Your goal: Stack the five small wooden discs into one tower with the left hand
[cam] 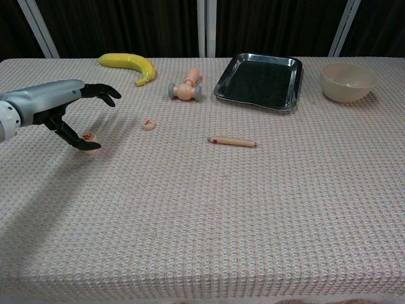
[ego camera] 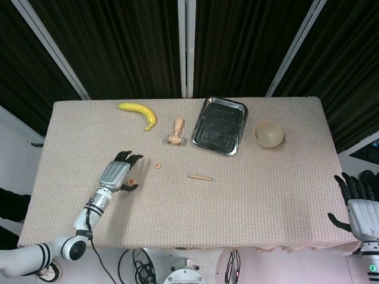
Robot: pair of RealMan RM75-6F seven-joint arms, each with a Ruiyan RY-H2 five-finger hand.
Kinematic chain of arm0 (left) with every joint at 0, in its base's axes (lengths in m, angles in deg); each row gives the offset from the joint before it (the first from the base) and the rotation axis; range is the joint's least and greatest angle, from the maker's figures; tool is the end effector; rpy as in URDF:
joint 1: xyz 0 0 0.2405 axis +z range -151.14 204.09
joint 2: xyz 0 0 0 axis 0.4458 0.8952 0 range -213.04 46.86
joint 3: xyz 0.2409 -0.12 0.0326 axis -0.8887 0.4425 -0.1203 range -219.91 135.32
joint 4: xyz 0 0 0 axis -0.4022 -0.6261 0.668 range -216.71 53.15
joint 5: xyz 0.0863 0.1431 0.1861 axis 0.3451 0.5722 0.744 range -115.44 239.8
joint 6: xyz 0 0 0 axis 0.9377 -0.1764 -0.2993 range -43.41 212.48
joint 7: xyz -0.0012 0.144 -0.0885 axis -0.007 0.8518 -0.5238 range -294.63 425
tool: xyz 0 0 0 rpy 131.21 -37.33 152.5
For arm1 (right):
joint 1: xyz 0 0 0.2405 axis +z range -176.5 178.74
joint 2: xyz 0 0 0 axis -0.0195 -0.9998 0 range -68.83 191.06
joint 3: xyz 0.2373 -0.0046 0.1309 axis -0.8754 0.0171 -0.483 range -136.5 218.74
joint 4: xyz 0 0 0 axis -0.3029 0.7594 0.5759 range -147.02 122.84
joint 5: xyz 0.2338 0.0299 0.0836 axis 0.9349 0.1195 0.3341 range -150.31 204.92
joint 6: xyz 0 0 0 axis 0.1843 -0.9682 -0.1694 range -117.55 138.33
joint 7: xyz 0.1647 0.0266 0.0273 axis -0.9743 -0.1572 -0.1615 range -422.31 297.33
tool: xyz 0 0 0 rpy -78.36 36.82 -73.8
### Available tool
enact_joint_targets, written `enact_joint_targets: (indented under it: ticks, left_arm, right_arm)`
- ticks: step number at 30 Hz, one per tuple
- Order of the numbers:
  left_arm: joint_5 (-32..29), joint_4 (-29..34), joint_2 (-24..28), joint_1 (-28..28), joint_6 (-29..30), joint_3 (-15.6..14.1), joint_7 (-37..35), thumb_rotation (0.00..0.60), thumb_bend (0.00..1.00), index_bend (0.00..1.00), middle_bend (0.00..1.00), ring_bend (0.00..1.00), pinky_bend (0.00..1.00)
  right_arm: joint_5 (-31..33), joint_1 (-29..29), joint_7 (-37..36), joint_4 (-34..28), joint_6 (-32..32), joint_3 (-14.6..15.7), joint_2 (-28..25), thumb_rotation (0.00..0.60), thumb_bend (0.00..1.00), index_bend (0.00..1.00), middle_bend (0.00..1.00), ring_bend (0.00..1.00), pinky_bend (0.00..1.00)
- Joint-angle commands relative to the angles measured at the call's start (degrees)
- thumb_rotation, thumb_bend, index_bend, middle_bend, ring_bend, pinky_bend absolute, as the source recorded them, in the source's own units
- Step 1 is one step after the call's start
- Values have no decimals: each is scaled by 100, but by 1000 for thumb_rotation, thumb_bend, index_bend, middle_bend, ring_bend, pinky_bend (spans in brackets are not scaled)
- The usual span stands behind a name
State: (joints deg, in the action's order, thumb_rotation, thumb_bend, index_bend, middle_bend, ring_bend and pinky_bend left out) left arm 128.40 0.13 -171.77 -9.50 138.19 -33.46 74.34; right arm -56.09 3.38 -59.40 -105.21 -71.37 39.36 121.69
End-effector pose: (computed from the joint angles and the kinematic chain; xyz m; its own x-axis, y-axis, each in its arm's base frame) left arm -0.2063 0.3661 -0.0667 0.3105 0.3549 0.8818 0.9400 -0.2523 -0.2295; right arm -0.3651 -0.1891 0.1409 0.4776 -0.0991 0.8730 -0.8715 0.0726 0.4850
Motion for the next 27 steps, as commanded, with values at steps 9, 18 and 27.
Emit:
enact_joint_targets:
  ticks: [9,18,27]
  left_arm:
    - [-25,63,103,-37,-88,4,-144,600,203,138,153,0,0]
    - [-55,27,96,-54,-99,-10,-188,600,202,138,154,0,0]
    - [-72,5,95,-73,-102,-16,-205,600,203,138,154,0,0]
  right_arm:
    - [14,11,5,19,42,8,21,600,143,0,0,0,0]
    - [21,3,-1,27,36,10,17,600,143,0,0,0,0]
    - [21,10,11,24,43,8,25,600,143,0,0,0,0]
